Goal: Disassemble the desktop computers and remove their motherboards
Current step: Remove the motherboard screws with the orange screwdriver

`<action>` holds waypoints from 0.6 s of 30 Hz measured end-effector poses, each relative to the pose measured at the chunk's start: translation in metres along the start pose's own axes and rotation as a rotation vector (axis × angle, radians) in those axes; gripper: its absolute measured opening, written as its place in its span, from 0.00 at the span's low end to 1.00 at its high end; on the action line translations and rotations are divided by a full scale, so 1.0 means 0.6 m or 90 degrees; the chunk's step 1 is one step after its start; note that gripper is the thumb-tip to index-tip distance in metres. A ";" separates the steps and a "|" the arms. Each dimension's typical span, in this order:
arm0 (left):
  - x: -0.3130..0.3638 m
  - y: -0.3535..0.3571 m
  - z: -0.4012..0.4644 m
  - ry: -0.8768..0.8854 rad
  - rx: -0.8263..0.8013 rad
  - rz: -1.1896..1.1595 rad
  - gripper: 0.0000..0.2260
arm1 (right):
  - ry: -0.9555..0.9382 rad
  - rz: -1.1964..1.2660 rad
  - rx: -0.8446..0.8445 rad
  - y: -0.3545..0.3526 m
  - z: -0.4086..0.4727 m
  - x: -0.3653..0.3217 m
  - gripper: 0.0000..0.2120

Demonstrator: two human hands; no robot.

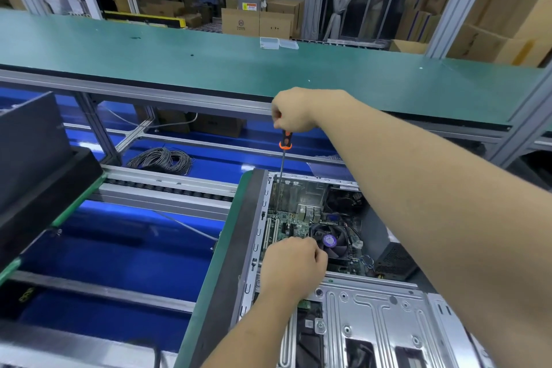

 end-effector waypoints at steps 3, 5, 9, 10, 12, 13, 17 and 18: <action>0.000 -0.001 0.001 0.000 -0.002 0.003 0.16 | -0.013 0.013 -0.013 -0.003 -0.007 0.000 0.13; -0.001 -0.001 0.000 -0.001 -0.005 0.004 0.16 | 0.022 -0.033 0.022 -0.008 -0.006 0.013 0.21; -0.001 -0.002 0.001 -0.003 -0.003 0.001 0.16 | -0.026 0.000 -0.006 -0.001 -0.005 0.001 0.11; -0.002 -0.002 0.001 -0.003 -0.004 0.001 0.16 | -0.022 -0.013 -0.007 -0.002 -0.008 0.000 0.13; -0.001 -0.001 0.001 -0.003 -0.006 0.001 0.16 | 0.005 -0.030 0.014 -0.007 -0.010 0.005 0.18; -0.001 -0.001 0.001 -0.004 -0.005 0.000 0.16 | 0.008 -0.023 0.019 -0.008 -0.007 0.007 0.16; -0.002 -0.001 0.001 -0.003 -0.004 0.002 0.16 | -0.019 -0.003 -0.034 0.002 -0.008 0.003 0.11; -0.002 0.000 0.001 -0.003 -0.005 0.002 0.16 | -0.011 -0.021 -0.020 0.000 -0.009 0.006 0.14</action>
Point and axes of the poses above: each hand's wrist, its own z-axis towards the middle knuckle, its own y-axis out of the palm, x = y × z, the point moved 9 cm from there along z, towards the middle knuckle, and after that the axes turned 14 degrees about y, right-handed, at the moved point
